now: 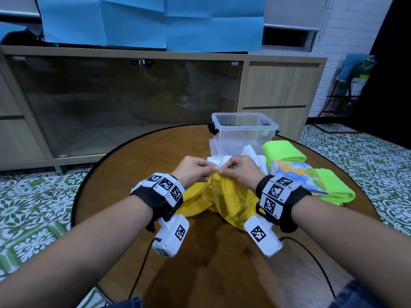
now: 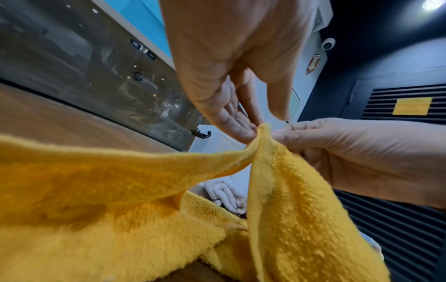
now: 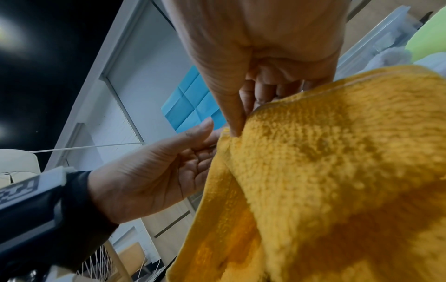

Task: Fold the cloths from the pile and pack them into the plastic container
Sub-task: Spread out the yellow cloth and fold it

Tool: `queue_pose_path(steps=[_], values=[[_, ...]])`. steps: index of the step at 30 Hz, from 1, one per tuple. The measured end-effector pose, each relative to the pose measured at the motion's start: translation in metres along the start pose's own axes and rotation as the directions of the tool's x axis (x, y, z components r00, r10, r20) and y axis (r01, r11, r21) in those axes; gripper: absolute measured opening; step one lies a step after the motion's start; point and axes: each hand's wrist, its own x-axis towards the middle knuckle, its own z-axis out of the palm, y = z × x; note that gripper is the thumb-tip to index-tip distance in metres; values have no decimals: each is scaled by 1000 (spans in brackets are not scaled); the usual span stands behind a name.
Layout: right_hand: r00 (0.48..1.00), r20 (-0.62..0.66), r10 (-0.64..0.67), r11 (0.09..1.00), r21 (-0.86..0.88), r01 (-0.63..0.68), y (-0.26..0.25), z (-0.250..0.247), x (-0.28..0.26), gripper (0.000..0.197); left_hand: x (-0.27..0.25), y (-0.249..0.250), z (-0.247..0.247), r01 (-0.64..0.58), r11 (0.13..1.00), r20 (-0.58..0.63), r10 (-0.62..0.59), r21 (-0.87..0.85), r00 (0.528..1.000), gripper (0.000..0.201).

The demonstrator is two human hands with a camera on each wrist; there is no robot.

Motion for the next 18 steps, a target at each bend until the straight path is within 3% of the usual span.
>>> queue_pose_path(steps=[4,13,16,18], values=[[1000,-1,-6,1000,4,6,-2,1,-1,23,-1,1,2,-32,993,2,32,113,999,26],[1000,0,-22,1000,22,22,0,4,3,23,-1,-1,-1,-60,992,-28,63,112,998,18],[999,48,-17,999,47,14,-2,0,3,21,2,3,-4,-99,982,-40,106,159,994,15],[991,134,11,998,-61,-3,-2,-9,2,25,6,7,-10,-121,976,-100,141,180,985,9]])
